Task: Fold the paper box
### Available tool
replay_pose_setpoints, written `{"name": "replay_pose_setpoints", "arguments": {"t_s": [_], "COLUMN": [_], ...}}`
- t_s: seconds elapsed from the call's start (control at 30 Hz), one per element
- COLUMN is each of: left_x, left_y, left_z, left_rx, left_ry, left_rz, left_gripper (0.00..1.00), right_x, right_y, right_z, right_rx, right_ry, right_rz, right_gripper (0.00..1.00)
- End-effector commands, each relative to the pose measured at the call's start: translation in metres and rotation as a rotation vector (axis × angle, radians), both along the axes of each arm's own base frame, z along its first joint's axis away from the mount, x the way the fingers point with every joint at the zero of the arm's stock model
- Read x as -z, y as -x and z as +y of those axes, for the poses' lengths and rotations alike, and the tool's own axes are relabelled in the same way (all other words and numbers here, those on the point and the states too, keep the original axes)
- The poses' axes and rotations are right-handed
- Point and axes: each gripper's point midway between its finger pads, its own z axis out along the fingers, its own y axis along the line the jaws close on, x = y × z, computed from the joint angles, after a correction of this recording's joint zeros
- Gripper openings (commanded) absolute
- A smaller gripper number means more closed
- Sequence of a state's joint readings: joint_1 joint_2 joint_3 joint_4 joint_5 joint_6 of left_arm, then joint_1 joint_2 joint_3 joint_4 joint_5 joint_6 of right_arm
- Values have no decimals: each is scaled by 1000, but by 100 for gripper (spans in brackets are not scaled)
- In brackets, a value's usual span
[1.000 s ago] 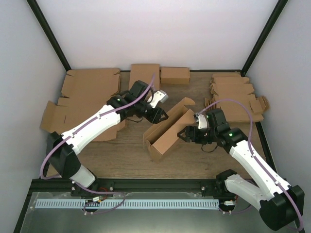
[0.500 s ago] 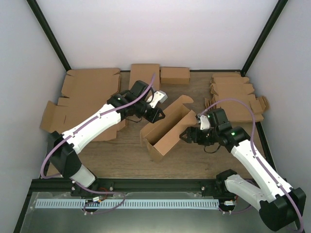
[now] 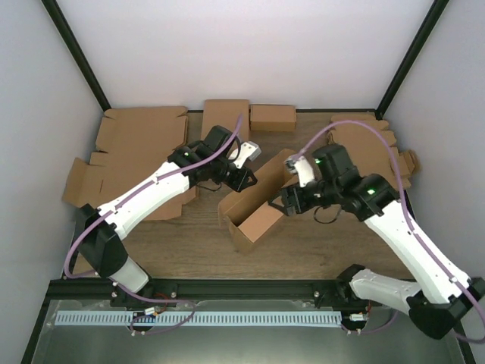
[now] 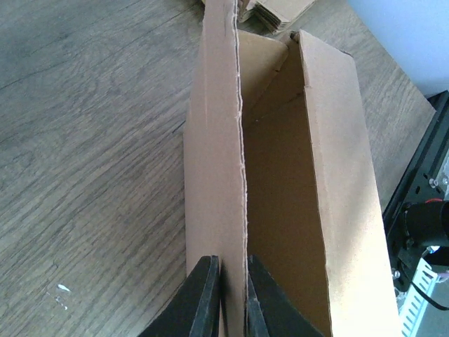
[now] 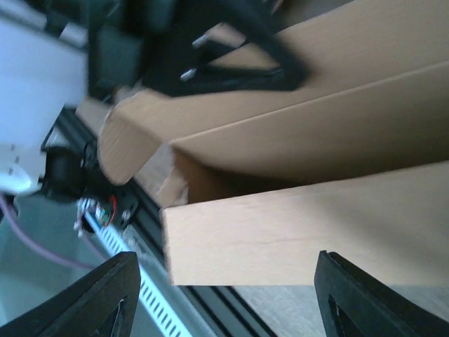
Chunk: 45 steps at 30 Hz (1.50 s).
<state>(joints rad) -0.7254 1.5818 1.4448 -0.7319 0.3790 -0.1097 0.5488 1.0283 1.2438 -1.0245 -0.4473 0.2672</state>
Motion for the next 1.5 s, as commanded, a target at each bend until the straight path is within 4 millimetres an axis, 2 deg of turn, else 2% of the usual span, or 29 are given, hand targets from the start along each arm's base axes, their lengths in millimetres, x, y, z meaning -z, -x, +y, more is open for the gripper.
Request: {"name": "replay_pose_setpoints", "arguments": {"t_s": [0.0,0.2,0.33,0.43,0.53,0.77,1.0,1.07,1.2,1.47], "left_x": [-9,-6,-5,-6,-6,-5,-5,-7,-7,-4], "left_y": [-5,-5,-6,-7,-9,-11,-13,-14,-15,-14], "left_z": [-6,-4,-2,-1,0,0,2,2,2,2], "left_rx": [-6,-16,-16,-18,-15,-11,-15,-16,-15,-17], "left_ry": [30,46,50,54,61,68,75,79,83,80], "left_rz": [12,49,57,58,61,69,71,71,73,83], "left_gripper": [10,10,10,10,10,10,10,10,10,10], "right_x": [-1,-9,24,49,61,72,76,81,86,71], "right_y": [24,50,46,38,33,20,27,22,13,10], "right_z": [42,104,126,129,128,133,141,138,130,124], "right_rx": [-201,-406,-431,-431,-440,-415,-456,-432,-370,-304], "right_ry": [37,37,224,349,401,475,433,464,523,472], "right_rz": [-59,-269,-367,-376,-393,-398,-383,-382,-377,-405], "right_gripper": [70,68,70,72,74,74,73,69,54,44]}}
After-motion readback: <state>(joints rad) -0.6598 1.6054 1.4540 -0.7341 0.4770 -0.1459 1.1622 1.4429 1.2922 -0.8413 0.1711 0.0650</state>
